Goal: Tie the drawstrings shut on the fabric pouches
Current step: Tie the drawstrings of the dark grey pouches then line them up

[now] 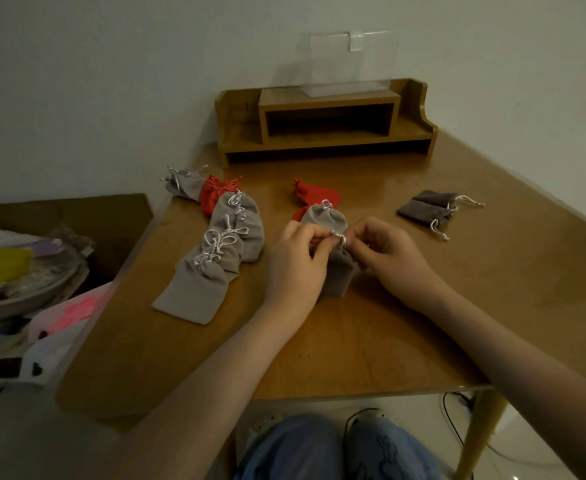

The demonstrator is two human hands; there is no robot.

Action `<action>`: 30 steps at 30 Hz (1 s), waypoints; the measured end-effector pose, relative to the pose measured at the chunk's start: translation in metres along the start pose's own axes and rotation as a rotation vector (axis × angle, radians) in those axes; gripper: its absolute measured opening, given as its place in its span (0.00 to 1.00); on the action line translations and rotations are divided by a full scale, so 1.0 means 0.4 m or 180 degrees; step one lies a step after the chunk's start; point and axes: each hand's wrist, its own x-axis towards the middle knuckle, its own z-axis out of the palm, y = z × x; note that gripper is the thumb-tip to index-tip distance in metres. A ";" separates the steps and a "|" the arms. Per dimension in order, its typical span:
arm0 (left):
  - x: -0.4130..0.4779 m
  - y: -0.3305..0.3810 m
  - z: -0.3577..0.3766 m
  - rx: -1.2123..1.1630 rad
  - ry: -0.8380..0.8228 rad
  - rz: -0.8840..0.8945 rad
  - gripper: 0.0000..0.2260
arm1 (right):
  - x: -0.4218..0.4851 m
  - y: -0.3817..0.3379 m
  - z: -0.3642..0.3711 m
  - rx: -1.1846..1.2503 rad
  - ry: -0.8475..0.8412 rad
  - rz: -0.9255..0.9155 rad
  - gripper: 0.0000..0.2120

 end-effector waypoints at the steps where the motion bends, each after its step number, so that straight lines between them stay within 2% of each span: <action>1: 0.000 0.000 0.000 -0.0006 0.0012 0.0046 0.06 | 0.000 -0.001 -0.001 0.0039 -0.0019 0.0027 0.04; 6: -0.002 0.000 0.001 0.0041 -0.0005 0.0334 0.05 | 0.000 0.003 -0.003 0.0248 -0.0045 0.0086 0.04; 14: 0.000 0.000 -0.005 -0.0185 -0.0275 0.0232 0.06 | 0.001 0.013 -0.008 0.0469 -0.0140 0.0229 0.04; 19: -0.006 0.000 0.001 -0.0018 0.0123 0.0198 0.05 | 0.002 0.013 -0.010 0.0551 -0.0213 0.0214 0.04; 21: -0.011 0.002 0.003 0.0130 0.0191 0.0410 0.06 | 0.003 0.012 -0.010 0.0618 -0.0216 0.0206 0.04; 25: -0.011 0.000 0.007 0.0347 0.0214 0.0669 0.11 | 0.003 0.014 -0.013 0.0706 -0.0217 0.0248 0.05; 30: -0.009 -0.001 0.006 0.0431 0.0073 0.0580 0.10 | 0.005 0.013 -0.015 0.0634 -0.0237 0.0306 0.05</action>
